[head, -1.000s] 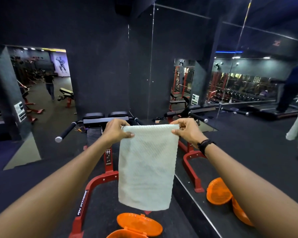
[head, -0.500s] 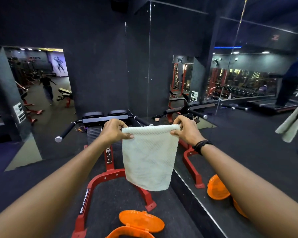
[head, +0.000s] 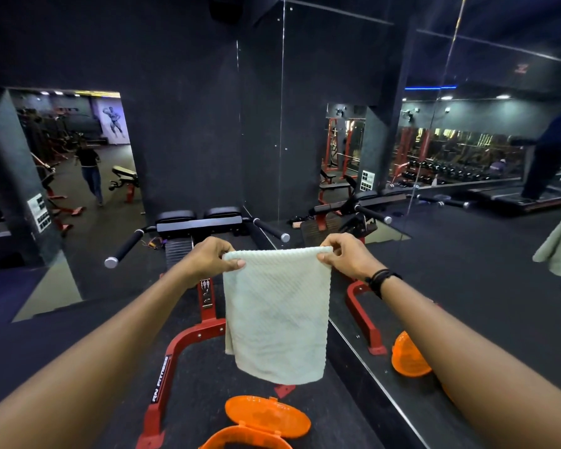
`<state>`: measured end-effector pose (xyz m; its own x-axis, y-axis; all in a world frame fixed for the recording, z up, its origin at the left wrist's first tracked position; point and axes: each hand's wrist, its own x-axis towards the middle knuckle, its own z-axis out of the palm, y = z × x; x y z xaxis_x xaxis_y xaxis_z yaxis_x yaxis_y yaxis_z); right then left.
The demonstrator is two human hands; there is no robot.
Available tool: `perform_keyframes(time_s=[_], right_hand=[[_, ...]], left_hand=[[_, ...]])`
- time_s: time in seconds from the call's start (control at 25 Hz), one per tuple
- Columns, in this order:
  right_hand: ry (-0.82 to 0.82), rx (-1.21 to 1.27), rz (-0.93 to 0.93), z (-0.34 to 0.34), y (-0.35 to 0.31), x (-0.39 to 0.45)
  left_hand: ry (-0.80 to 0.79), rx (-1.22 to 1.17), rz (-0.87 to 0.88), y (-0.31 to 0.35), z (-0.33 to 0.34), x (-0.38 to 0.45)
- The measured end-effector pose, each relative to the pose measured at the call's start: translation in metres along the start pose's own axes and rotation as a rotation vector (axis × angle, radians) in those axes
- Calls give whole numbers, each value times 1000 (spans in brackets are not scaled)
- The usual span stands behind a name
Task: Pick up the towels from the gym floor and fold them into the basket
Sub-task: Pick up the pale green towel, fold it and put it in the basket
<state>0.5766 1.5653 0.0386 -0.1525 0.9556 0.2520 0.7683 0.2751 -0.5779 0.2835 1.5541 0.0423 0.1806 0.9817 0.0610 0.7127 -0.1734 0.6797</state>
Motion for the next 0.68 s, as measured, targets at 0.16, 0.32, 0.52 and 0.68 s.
perform_keyframes(time_s=[0.16,0.32,0.52,0.68], right_hand=[[-134,321,7,-29,-13,9],[-296,565,128,-16,-12,4],[-79,810,216,19,-5,3],[-161,594,71,25,4,9]], left_hand=[[114,-353,16,11,-15,3],[-93,-402,-110,0,-2,-10],[177,-552,-235,-19,19,-6],[53,-507,-98,-24,15,-8]])
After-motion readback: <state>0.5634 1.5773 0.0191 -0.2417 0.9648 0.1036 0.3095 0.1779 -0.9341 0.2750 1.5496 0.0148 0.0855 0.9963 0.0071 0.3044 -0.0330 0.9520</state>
